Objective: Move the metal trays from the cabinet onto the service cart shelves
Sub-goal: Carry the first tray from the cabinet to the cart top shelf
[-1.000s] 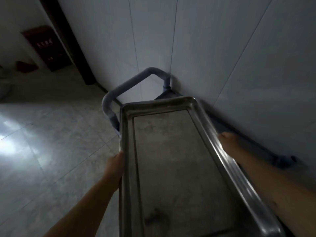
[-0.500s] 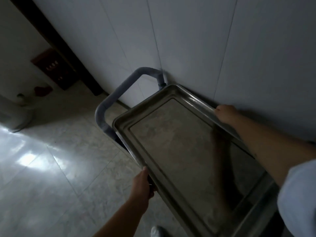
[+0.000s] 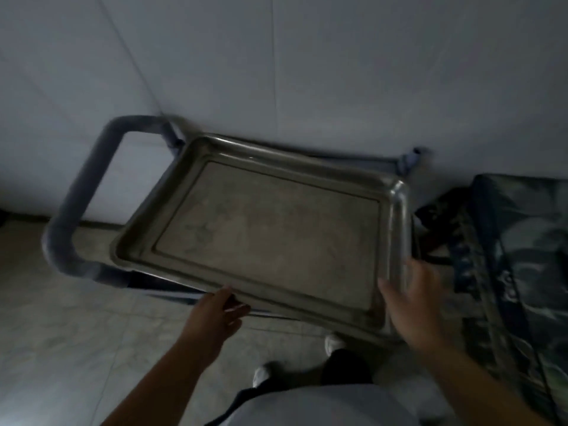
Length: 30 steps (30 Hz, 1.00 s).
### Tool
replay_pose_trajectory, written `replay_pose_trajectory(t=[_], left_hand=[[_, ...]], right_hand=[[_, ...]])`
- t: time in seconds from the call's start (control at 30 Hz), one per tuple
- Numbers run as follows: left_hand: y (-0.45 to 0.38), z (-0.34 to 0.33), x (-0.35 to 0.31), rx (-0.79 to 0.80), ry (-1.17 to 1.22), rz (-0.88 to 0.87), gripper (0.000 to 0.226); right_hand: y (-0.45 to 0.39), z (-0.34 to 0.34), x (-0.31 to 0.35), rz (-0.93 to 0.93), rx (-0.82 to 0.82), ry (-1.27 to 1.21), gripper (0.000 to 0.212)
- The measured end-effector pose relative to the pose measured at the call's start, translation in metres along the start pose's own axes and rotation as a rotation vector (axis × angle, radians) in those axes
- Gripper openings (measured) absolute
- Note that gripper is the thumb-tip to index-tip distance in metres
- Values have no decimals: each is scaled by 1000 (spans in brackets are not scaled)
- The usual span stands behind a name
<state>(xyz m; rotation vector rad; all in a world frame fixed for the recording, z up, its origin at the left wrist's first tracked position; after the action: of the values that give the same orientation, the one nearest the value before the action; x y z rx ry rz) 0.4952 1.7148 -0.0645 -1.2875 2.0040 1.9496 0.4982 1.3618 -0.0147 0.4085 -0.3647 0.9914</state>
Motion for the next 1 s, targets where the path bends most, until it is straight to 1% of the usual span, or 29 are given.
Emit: replay_pose_trajectory(t=[0.03,0.07,0.1,0.13,0.17,0.2,0.23,0.3,0.37,0.5,0.63,0.7,0.77,0.9,0.97,1.0], left_hand=[[-4,6,-7,18,1,-22,22],[-8,11,-15,31,-17,-51,22],[-12,17,-19,32,-33,-79,20],[-10,20,-23,79,-67,-86,18],[-9,21,-26,122,-105,-83,15],[-14,22,-26,114,-100,-85,13],[-17,20,-25,115,-102,-89,12],[-13,13,-21,144,-115,-86,13],[-13,4,-18,169,-91,-97,13],[-15,-14,-4,184,-55,-80,13],[-23,-27,1,114,-16,-19,12],[-26,-24,0,69,-17,24,18],[-29,-20,-2,78,-94,6,32],[-24,-13,-7,11,-299,-64,33],[-21,-11,-9,-9,-422,-100,35],[-19,-10,-11,0,-496,-118,38]], right_hand=[[27,0,-20,-157,14,-52,49],[49,-7,-34,-314,74,-146,41],[61,-19,-41,-441,186,-248,32],[84,-28,-44,-575,256,-383,28],[100,-35,-44,-685,259,-532,30],[96,-45,-44,-733,252,-656,31],[93,-52,-44,-765,202,-764,30],[82,-56,-41,-772,95,-943,28],[64,-56,-41,-769,51,-966,27],[30,-53,-46,-812,133,-869,31],[5,-54,-45,-826,125,-869,30],[4,-57,-48,-836,124,-888,29],[6,-59,-49,-821,128,-934,28],[8,-55,-50,-774,150,-889,28],[10,-51,-52,-704,169,-757,36],[11,-48,-53,-651,182,-630,43]])
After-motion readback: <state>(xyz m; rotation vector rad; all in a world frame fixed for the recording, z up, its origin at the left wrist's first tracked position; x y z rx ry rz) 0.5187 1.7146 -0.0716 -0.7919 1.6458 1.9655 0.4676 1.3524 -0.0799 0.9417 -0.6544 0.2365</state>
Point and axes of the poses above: each hand's wrist, its own y-axis away from the middle knuckle, its own z-axis out of the back of the hand, x = y × z, the point moved 4 cm from there along -y, towards the middle knuckle, and after that the axes turned 11 degrees about y, right-handed, at the moved point
